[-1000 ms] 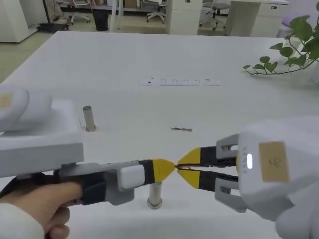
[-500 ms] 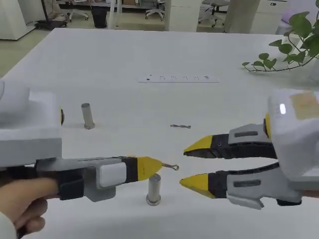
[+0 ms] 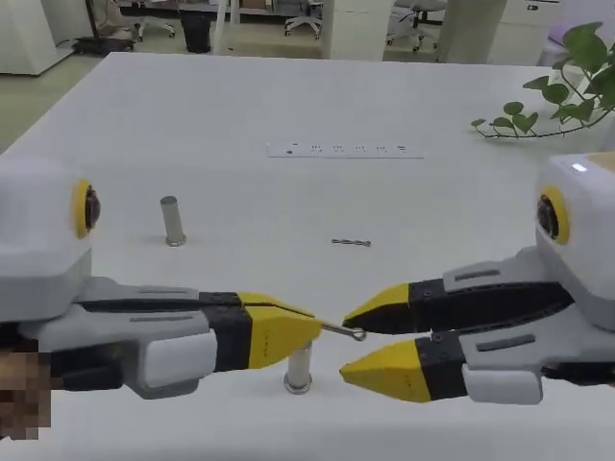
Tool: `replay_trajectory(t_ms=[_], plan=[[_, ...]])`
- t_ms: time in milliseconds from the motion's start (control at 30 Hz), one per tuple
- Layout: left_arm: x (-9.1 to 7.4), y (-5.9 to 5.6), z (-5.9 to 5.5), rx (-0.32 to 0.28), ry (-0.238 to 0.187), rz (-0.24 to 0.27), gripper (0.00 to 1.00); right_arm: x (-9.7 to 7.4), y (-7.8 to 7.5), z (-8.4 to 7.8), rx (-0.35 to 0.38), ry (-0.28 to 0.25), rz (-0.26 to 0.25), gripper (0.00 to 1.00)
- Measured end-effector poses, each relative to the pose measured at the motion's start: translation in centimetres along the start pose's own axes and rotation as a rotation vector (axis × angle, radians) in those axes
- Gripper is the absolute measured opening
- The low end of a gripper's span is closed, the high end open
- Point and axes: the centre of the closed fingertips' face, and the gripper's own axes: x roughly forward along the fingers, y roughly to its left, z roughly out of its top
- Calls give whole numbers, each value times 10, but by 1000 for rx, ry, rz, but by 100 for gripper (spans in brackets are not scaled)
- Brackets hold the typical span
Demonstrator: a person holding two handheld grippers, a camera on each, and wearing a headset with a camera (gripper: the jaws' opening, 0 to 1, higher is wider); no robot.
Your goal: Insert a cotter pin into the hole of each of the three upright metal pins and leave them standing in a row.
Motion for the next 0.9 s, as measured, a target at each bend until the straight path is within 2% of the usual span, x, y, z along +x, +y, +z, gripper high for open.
replay_trajectory(t_ms=[100,233,433,800,900], plan=[[0,-4,0,-23,-13,-27,0,2,5,0,45,-1,28,19],[-1,-6,0,-14,-15,-41,0,2,9,4,67,-29,49,15],[-2,-6,-5,51,4,-55,0,3,13,2,54,-7,68,12],[-5,-8,-10,81,19,-83,0,4,20,-2,27,16,99,7],[-6,-11,-11,119,26,-97,0,3,23,-1,13,24,124,6]])
